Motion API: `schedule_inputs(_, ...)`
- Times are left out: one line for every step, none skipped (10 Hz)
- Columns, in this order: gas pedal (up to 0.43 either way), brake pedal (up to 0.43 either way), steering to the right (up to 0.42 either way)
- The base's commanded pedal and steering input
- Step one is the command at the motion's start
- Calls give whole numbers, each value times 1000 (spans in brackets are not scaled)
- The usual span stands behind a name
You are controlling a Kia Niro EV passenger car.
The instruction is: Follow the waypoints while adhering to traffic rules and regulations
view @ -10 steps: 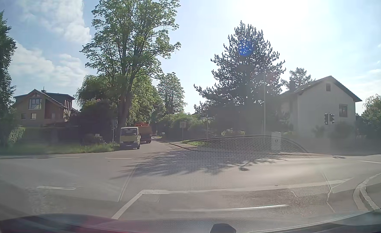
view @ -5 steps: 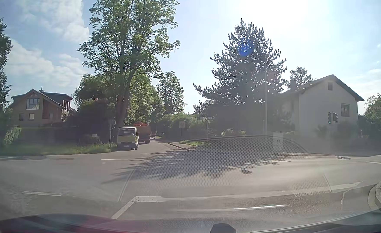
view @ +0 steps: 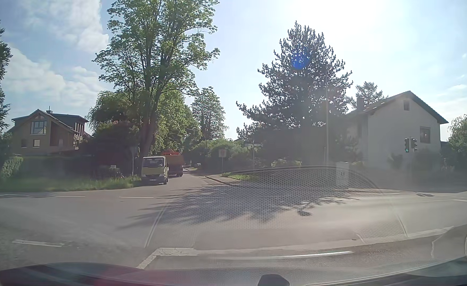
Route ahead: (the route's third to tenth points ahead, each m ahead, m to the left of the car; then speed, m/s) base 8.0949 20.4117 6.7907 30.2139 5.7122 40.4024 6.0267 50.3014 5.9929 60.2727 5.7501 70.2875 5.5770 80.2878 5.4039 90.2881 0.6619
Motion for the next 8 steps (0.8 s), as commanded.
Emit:
schedule_inputs(0, 171, 11)
schedule_inputs(0, 165, 11)
schedule_inputs(0, 171, 11)
schedule_inputs(0, 165, 12)
schedule_inputs(0, 165, 12)
schedule_inputs(0, 165, 12)
schedule_inputs(0, 134, 12)
schedule_inputs(0, 116, 13)
